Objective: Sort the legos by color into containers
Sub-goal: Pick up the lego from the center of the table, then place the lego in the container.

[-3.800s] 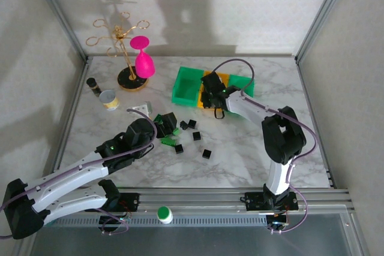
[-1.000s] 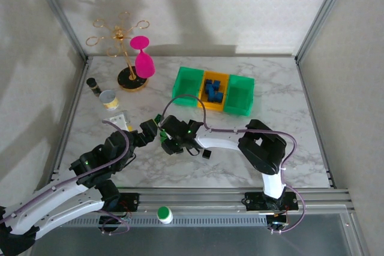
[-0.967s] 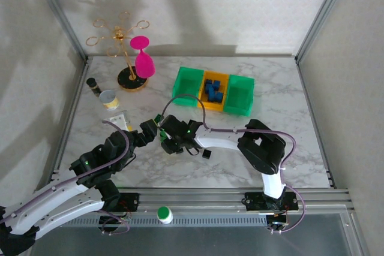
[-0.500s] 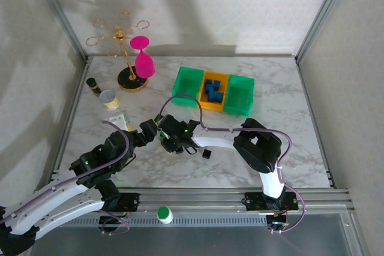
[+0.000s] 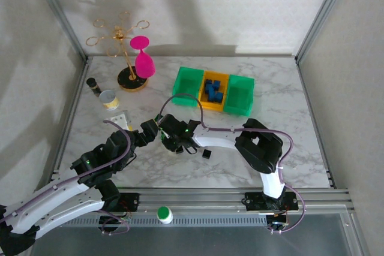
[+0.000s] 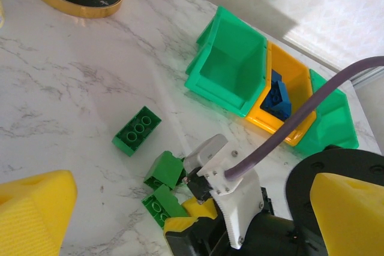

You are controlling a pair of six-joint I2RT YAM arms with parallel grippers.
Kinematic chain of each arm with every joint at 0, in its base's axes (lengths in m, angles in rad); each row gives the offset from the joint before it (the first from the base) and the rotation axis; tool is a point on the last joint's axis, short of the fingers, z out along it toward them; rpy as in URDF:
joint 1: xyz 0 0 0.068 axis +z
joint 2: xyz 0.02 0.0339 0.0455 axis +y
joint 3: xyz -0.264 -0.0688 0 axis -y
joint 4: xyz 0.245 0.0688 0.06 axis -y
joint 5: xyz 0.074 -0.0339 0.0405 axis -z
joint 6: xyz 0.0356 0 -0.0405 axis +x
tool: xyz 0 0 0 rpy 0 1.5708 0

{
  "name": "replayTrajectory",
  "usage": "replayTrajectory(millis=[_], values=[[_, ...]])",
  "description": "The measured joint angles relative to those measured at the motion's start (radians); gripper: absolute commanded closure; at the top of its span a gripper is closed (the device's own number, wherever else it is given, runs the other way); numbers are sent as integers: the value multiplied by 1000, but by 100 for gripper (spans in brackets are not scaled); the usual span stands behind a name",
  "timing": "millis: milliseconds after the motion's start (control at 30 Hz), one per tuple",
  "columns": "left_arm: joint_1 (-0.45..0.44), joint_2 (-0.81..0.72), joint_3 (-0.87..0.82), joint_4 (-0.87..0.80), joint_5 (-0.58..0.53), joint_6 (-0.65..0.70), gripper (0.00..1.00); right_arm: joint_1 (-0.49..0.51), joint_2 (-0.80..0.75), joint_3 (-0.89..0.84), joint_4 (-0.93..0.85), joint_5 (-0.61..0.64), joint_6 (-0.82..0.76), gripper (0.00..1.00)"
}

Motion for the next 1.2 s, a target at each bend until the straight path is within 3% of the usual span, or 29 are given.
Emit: replayTrajectory(millis=[333,667,933,1200], values=[[0,0,33,1,0,11,0,-57,-228,-44,-27,-7,81,73],[0,87,61,72,31,47,0,-334,-415,-60,-139,34,174,72],[0,216,109,164,94,92,0,-563,-432,-91,-188,130,207,73],[0,309,129,235,158,121,0,-657,-307,-88,-152,217,221,74]])
